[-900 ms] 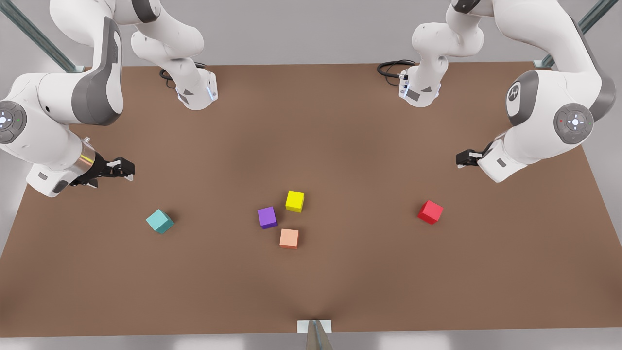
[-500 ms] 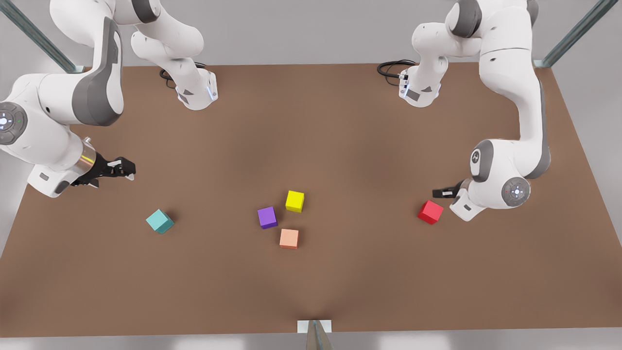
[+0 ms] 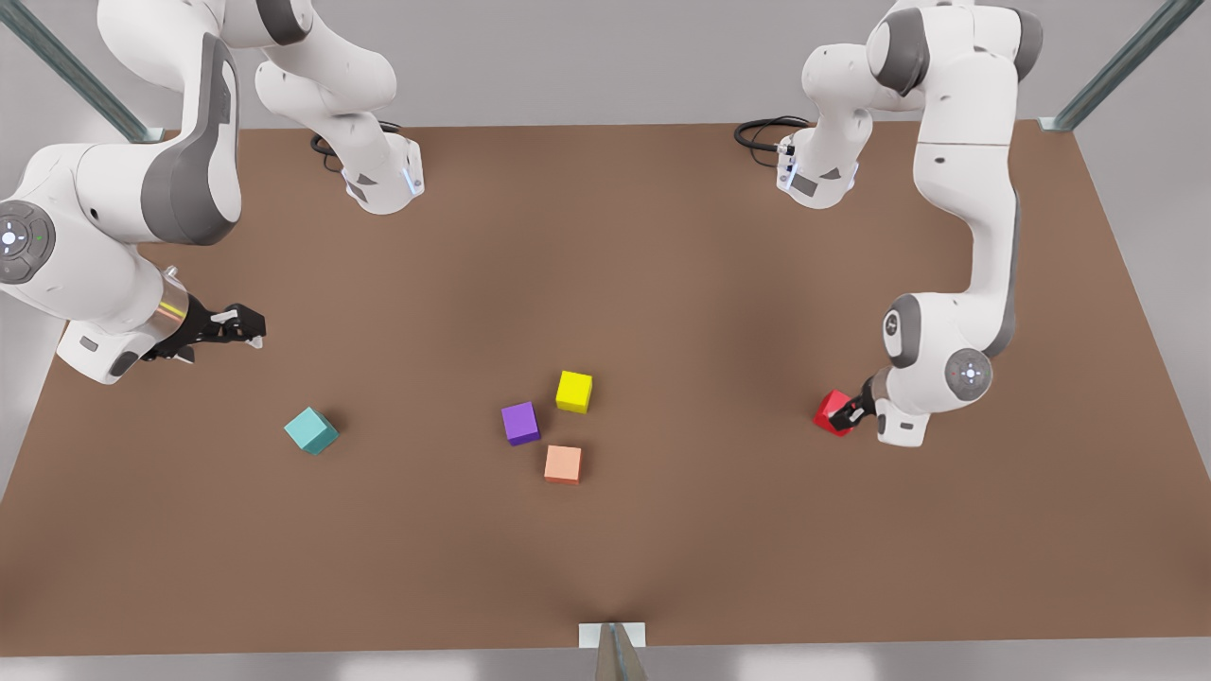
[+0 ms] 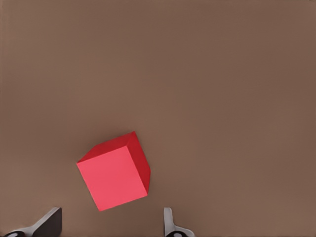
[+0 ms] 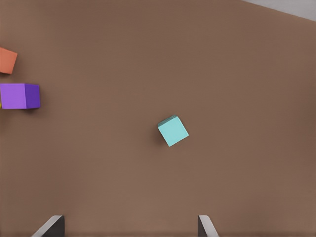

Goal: Pick up red wooden cube and pass to hand red wooden cube and place in blue wooden cube

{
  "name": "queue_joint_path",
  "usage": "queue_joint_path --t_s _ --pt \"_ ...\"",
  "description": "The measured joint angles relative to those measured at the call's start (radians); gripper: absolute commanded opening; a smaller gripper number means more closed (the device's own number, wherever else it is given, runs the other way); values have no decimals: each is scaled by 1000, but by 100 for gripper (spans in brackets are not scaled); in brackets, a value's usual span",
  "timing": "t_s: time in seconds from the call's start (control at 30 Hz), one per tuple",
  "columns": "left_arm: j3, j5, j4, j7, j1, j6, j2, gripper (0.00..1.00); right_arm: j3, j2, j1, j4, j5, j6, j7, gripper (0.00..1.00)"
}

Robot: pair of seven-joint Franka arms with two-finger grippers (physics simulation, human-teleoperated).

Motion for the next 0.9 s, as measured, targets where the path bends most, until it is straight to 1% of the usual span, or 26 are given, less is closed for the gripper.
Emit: queue_joint_path --t_s 0.13,0.43,0.9 --pt "1 0 -47 -116 3 53 0 100 0 0 0 0 0 -1 -1 100" --pt "0 -9 -58 -306 4 145 29 100 0 1 0 0 0 -2 -2 100" --pt "1 -21 -67 -433 9 205 83 100 0 2 0 0 0 -3 -3 100"
